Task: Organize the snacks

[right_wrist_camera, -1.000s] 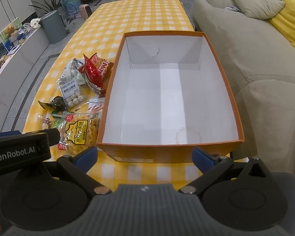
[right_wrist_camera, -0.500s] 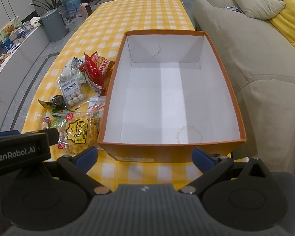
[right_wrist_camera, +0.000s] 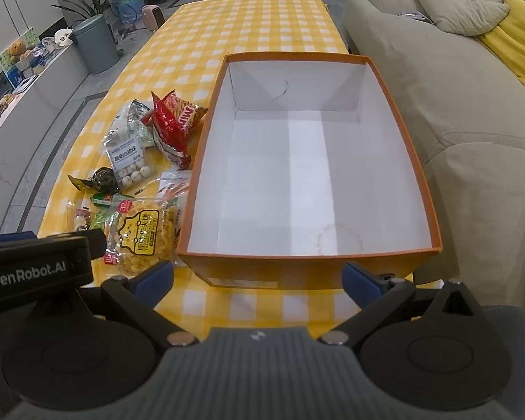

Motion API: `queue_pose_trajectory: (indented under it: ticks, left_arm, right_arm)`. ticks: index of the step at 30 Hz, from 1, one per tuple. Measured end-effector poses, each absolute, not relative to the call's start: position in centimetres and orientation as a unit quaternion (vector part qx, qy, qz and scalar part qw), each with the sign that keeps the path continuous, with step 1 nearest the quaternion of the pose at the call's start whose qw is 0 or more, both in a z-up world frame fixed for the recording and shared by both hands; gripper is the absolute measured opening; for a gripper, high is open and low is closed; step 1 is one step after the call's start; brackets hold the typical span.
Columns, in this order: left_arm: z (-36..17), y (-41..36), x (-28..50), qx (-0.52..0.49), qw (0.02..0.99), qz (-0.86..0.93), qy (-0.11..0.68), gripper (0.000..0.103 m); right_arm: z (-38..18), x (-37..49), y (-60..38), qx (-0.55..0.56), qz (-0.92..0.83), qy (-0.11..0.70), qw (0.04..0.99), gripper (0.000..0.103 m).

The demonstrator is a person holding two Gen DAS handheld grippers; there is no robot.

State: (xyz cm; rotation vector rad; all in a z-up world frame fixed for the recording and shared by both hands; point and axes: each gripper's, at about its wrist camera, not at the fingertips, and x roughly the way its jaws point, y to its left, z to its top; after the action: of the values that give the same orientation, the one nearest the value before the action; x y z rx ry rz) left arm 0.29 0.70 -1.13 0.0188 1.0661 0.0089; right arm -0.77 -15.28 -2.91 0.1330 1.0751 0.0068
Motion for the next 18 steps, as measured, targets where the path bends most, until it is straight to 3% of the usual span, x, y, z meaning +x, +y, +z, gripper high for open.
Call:
queue_pose_trajectory:
  ticks: [18]
  left_arm:
    - [-0.5, 5.0, 1.1, -0.009, 0.867, 0.025, 0.498, 0.087]
  right_arm:
    - [-2.0, -1.0, -12.1, 0.068, 0.048, 0.474, 0.877, 0.100]
